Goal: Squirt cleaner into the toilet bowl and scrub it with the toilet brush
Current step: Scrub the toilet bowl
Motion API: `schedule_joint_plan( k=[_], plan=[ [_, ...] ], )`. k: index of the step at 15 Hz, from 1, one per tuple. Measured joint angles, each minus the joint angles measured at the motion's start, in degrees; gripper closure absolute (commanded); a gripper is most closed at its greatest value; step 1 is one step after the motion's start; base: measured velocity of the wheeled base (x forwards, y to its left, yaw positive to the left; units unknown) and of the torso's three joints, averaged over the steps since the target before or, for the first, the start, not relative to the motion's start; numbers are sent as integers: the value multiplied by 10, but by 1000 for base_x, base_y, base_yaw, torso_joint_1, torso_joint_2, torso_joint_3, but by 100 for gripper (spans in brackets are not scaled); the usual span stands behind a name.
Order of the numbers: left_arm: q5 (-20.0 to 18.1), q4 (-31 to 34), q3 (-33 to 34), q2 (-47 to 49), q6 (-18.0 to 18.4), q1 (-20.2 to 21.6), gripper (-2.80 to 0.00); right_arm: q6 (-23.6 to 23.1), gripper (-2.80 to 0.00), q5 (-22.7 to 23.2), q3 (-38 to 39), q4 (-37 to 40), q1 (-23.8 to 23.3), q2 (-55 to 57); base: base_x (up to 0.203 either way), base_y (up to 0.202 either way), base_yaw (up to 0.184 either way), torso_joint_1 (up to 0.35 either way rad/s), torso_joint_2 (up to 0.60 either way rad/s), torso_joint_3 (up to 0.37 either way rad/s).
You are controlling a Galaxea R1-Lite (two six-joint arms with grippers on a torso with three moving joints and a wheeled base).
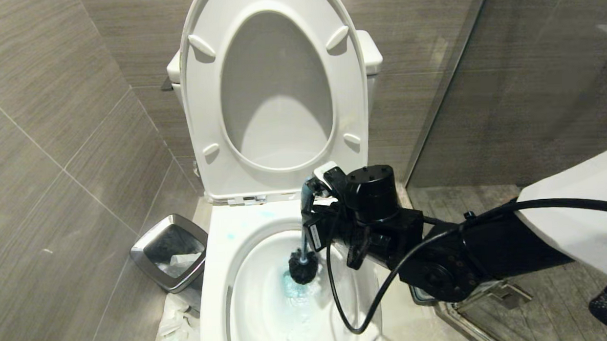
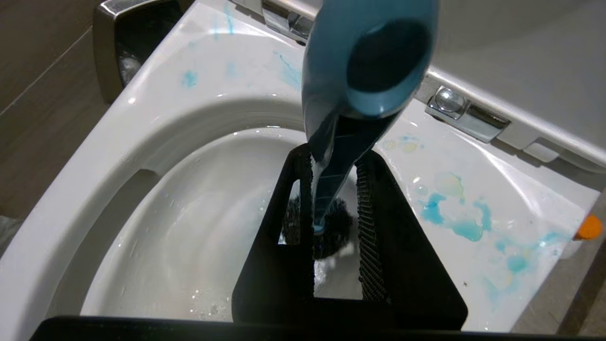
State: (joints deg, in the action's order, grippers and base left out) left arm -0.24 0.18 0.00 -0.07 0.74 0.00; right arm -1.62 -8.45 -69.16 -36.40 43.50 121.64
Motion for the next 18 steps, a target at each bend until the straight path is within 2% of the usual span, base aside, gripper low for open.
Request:
schedule_joint_plan(
  k=[6,9,14,18],
  plan=[
    [0,0,0,0,0,0,0,-21,0,0,-114,18,2,66,0,0,0,0,0,0],
    [0,0,0,0,0,0,0,-23,0,2,-158,56,17,82,0,0,0,0,0,0],
    [0,0,0,0,0,0,0,-21,0,4,-162,60,52,86,0,0,0,0,0,0],
    [0,0,0,0,0,0,0,-6,0,5,-111,60,76,67,0,0,0,0,0,0]
  ],
)
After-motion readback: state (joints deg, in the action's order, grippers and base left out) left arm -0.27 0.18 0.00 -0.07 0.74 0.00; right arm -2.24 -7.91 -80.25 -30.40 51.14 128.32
